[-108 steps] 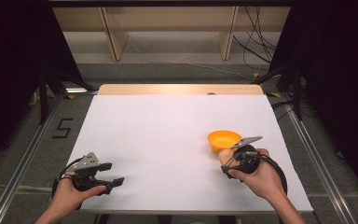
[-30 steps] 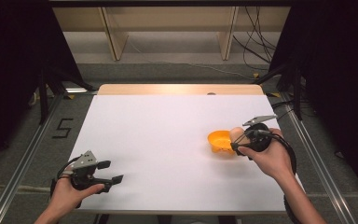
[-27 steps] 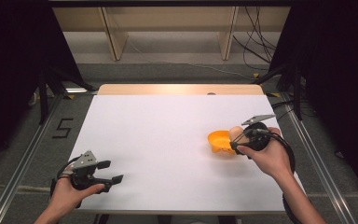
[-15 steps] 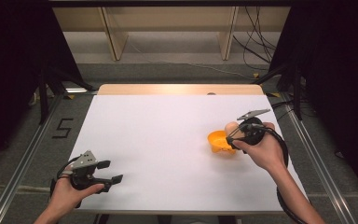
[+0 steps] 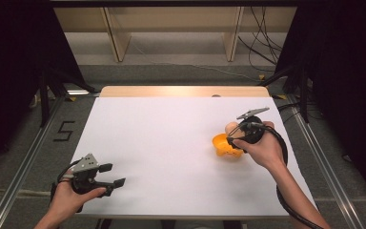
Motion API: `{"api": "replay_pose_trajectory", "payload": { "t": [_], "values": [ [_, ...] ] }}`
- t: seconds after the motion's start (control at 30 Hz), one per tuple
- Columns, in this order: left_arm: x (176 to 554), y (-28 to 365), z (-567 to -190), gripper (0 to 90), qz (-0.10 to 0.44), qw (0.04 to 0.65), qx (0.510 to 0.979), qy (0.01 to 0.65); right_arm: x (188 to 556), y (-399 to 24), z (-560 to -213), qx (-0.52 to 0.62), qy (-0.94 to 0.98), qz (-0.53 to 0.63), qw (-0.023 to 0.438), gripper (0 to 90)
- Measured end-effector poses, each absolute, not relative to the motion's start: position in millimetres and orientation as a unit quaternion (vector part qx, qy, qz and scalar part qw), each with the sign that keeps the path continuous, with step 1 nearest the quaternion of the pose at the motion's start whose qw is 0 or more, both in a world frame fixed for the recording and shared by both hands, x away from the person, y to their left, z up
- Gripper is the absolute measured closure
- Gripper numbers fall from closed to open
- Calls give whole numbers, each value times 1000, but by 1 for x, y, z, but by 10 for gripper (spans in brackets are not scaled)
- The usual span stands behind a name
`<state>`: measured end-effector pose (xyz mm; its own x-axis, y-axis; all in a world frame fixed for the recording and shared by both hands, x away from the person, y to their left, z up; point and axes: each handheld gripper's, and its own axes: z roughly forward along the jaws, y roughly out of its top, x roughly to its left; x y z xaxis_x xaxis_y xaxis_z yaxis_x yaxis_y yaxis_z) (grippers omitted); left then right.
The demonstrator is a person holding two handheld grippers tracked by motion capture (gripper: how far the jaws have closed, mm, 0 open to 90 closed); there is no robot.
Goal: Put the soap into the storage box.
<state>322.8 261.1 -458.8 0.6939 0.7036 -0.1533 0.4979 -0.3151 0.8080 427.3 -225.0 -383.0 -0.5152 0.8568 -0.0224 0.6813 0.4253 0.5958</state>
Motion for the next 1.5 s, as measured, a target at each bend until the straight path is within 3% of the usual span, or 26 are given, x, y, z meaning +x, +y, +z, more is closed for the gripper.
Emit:
{"api": "replay_pose_trajectory", "payload": {
  "t": [1.5],
  "values": [
    [323,262,-461,205,120,457,797,377,445,-221,-414,463,833,262,151,332]
  ]
}}
